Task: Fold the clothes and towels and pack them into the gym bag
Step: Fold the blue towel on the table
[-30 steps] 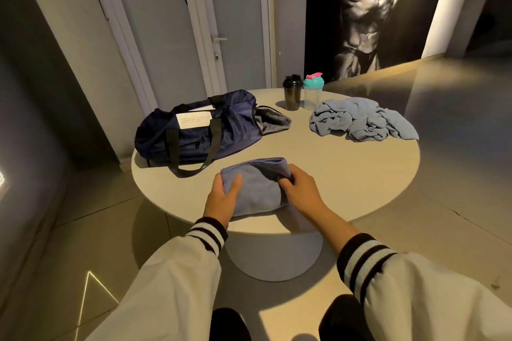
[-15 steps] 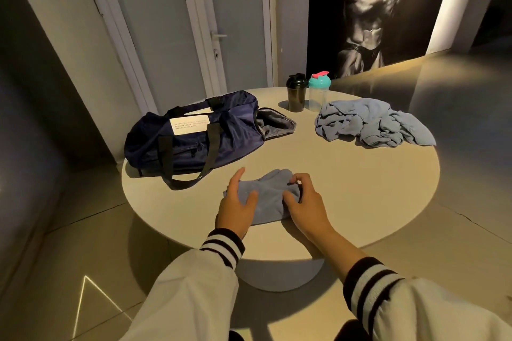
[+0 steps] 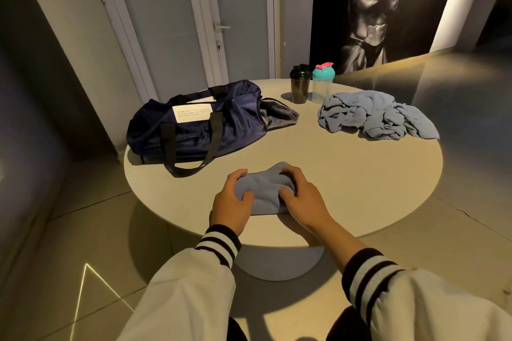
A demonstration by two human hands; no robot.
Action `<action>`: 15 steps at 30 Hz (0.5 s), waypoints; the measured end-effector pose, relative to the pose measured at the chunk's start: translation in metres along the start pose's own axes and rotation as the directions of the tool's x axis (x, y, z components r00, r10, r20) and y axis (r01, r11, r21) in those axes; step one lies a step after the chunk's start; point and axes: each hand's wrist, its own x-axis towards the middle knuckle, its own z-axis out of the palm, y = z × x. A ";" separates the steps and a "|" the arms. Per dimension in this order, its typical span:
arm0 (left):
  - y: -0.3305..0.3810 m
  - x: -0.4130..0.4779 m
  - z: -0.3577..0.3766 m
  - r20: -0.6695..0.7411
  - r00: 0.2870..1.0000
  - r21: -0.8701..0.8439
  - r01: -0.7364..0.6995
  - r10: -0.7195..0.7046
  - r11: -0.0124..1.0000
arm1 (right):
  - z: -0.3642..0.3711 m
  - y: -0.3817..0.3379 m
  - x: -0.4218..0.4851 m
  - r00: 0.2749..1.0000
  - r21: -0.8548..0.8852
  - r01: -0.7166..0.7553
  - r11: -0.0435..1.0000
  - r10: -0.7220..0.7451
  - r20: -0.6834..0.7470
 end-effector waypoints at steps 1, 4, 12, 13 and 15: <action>0.002 0.000 0.000 0.001 1.000 -0.033 0.015 -0.015 0.999 | 0.002 0.002 0.002 1.000 -0.036 -0.007 0.999 0.008 0.002; -0.001 0.003 0.000 0.048 0.999 -0.109 0.023 -0.018 0.994 | 0.008 0.005 0.009 0.999 -0.119 -0.046 0.992 0.047 0.004; 0.005 0.005 0.004 0.132 0.991 -0.087 0.046 -0.035 0.995 | 0.009 0.009 0.009 0.998 -0.119 -0.064 0.991 0.061 -0.029; 0.006 0.004 0.005 0.152 0.988 -0.092 0.047 -0.033 0.995 | 0.009 0.009 0.009 0.998 -0.111 -0.054 0.992 0.050 -0.036; 0.004 0.005 0.007 0.178 0.984 -0.065 0.028 -0.016 0.997 | 0.008 0.009 0.008 0.998 -0.092 -0.028 0.995 0.022 -0.066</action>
